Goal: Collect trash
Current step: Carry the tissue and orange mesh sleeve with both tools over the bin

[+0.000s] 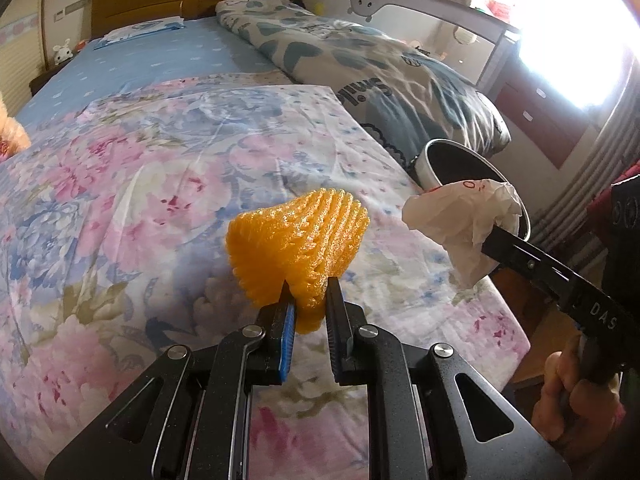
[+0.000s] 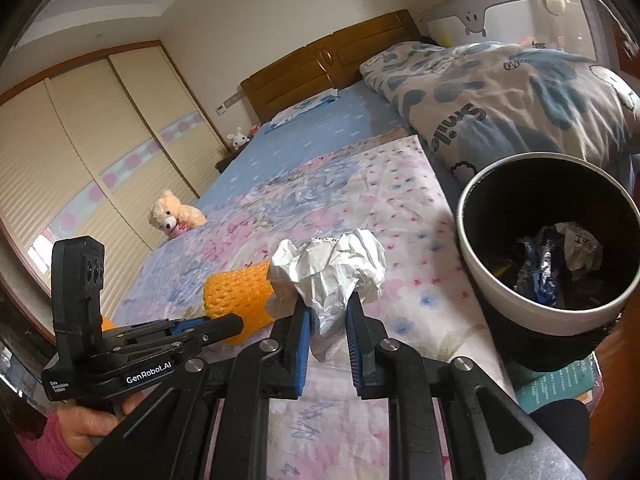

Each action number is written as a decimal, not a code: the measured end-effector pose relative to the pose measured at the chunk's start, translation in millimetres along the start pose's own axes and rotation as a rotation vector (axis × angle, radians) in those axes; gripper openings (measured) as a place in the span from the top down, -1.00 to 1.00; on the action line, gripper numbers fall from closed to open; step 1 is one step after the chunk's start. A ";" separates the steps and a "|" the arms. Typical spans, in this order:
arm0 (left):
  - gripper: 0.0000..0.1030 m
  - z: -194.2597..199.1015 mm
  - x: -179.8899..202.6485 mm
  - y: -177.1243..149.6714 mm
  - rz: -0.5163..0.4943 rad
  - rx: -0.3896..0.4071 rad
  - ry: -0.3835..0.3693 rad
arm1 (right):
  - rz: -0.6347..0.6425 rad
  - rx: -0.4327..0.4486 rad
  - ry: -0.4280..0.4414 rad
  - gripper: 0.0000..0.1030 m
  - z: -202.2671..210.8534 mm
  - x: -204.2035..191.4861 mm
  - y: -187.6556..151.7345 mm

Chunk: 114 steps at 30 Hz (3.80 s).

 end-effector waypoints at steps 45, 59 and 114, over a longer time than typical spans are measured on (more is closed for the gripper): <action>0.75 -48.6 126.5 21.6 -0.194 -0.036 -0.155 | -0.076 0.091 -0.202 0.68 59.2 113.0 36.1; 0.75 -69.4 157.7 36.1 -0.249 -0.035 -0.168 | -0.094 0.076 -0.237 0.68 58.6 145.3 46.2; 0.75 -129.6 196.4 50.6 -0.289 -0.090 -0.175 | -0.121 -0.005 -0.285 0.67 24.4 199.1 69.0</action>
Point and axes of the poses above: each gripper's, at about its wrist camera, not at the fingertips, and z roughly against the way its jaws point, x to its right, y to its top, the point moved 8 cm from there along -z, roughly the way its jaws point, and after that the axes turned 12 degrees about x, right-handed, at the moved point
